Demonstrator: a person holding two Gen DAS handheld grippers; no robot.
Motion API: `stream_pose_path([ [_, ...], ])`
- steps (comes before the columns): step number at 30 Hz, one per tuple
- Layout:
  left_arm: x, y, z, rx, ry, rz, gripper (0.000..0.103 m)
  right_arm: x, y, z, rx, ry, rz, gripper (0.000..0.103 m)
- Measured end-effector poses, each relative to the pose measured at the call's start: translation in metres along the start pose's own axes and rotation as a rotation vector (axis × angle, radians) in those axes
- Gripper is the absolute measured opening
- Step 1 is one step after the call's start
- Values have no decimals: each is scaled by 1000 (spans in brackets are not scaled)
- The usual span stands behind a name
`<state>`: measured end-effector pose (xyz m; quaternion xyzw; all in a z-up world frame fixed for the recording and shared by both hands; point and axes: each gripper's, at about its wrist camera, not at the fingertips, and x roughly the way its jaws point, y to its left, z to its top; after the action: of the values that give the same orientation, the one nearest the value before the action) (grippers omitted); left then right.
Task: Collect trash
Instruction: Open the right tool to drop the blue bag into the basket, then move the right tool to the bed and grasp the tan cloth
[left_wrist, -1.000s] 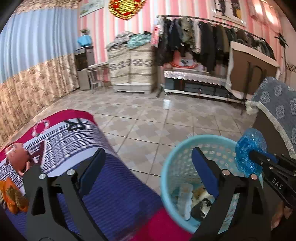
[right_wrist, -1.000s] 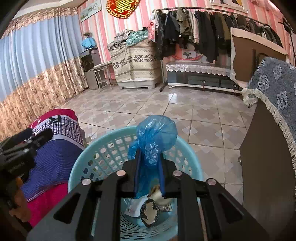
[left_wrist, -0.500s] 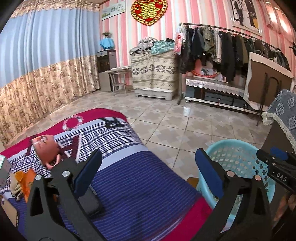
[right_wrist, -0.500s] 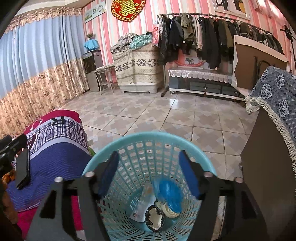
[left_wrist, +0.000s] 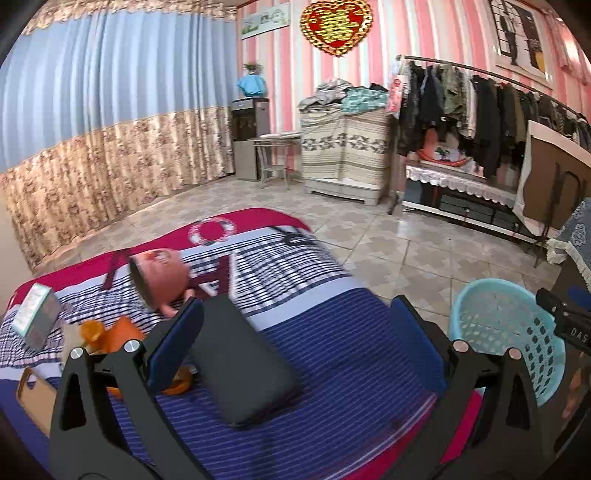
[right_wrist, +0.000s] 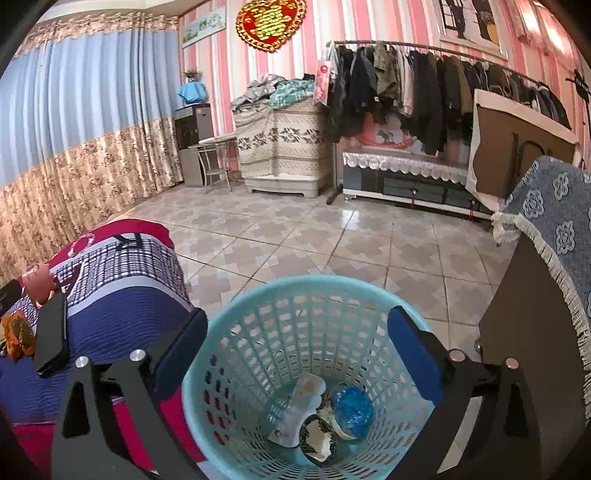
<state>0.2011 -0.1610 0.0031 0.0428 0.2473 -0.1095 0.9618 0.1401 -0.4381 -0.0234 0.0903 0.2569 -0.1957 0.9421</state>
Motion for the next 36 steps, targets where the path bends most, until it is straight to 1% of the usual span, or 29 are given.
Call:
stream_pose_path([
  [5,-9,31,-9,-32,9,33,97,-6,20,0,-30,-14,26,98],
  [11,-23,68,-24,-62,10,97,97,-10,54,-4,-87,0,85,98],
  [14,-28,84,-30,-70,15,121,97,-15,74,-7,-113,-2,121,98],
  [21,-36,112,-47,-60,37,175,97,-20,110,-16,-199,-13,160,98],
  [26,-41,134,-53,-95,39,189,97,-22,126,-19,-208,-9,202,98],
  [30,-45,150,-61,-119,42,207,97,-22,143,-25,-245,6,216,98],
  [36,-46,171,-73,-139,59,237,97,-29,172,-36,-309,3,256,99],
])
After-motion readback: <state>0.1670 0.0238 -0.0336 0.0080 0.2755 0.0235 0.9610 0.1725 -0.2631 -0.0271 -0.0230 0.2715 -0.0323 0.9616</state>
